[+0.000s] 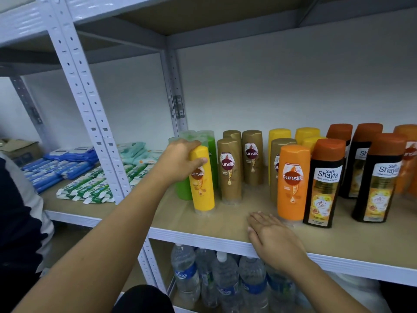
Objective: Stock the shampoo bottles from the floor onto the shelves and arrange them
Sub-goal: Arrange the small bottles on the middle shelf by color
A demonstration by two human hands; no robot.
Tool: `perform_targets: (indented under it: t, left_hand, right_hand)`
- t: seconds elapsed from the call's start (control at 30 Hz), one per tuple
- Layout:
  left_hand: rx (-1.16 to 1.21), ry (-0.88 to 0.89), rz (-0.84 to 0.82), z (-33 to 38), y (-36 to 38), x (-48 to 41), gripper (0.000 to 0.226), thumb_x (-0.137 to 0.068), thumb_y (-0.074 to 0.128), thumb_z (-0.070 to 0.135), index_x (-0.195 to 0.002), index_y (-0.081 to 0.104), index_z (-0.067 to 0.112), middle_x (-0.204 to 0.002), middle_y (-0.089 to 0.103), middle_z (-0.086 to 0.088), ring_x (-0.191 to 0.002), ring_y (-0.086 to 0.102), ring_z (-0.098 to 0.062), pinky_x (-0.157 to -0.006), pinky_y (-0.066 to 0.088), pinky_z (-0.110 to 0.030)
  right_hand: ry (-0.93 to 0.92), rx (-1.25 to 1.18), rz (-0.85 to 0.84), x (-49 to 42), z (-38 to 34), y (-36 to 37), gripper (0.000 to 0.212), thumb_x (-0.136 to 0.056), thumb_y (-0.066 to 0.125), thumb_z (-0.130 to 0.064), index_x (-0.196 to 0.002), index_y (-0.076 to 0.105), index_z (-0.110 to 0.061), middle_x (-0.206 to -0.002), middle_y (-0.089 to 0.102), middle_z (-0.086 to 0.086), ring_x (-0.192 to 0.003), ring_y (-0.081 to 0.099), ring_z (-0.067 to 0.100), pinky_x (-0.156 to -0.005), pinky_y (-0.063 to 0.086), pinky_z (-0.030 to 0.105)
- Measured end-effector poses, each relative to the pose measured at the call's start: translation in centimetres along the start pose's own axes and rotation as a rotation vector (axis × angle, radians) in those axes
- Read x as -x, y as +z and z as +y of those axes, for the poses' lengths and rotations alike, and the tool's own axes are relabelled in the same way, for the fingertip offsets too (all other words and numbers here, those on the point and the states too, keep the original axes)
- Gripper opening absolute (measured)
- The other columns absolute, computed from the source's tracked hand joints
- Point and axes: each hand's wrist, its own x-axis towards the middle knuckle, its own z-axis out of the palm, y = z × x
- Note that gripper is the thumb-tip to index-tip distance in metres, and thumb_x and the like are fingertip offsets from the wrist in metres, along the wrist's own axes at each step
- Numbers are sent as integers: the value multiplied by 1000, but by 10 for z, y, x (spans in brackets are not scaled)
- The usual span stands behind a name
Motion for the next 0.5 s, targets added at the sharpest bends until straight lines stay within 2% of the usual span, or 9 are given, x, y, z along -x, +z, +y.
perform_targets:
  t: [0.13, 0.2, 0.3, 0.37, 0.43, 0.5]
  left_hand:
    - [60, -26, 0, -5, 15, 4, 68, -93, 66, 46, -151, 42, 19, -139, 54, -14, -127, 50, -31, -102, 43, -39]
    - [77, -42, 57, -8, 22, 13, 71, -94, 65, 46, -154, 39, 20, -146, 49, -12, -133, 46, -31, -107, 41, -42]
    - [73, 20, 324, -4, 38, 42, 51, -98, 61, 38, -143, 52, 16, -135, 56, -8, -124, 49, -27, -103, 43, -43]
    - [114, 140, 387, 12, 61, 70, 34, -100, 58, 30, -129, 61, 12, -122, 62, -5, -114, 53, -24, -97, 45, -38]
    - [144, 275, 236, 28, 96, 95, 29, -99, 55, 25, -121, 64, 8, -120, 64, -5, -111, 57, -23, -95, 48, -38]
    - [159, 282, -2, 35, 125, 104, 34, -100, 52, 27, -126, 62, 8, -129, 62, -5, -117, 58, -24, -98, 49, -37]
  right_hand:
    - [4, 11, -4, -1, 0, 0, 53, -107, 22, -41, -156, 31, -21, -162, 29, -5, -150, 21, 10, -121, 6, 25]
    - [11, 2, -14, -1, 0, 2, 54, -107, 22, -42, -156, 30, -21, -163, 28, -4, -151, 20, 10, -121, 6, 26]
    - [17, -4, -16, -2, 1, 3, 55, -107, 22, -41, -156, 29, -21, -163, 27, -4, -151, 20, 11, -122, 6, 27]
    - [15, -1, -10, -2, 2, 4, 54, -107, 23, -41, -156, 30, -21, -162, 29, -4, -150, 21, 11, -122, 7, 27]
    - [16, 3, -14, -2, 1, 5, 53, -106, 24, -40, -155, 31, -21, -162, 29, -4, -150, 21, 11, -123, 8, 28]
    - [39, 4, -19, -4, 1, 7, 54, -106, 24, -41, -155, 32, -19, -162, 29, -2, -150, 22, 13, -124, 11, 30]
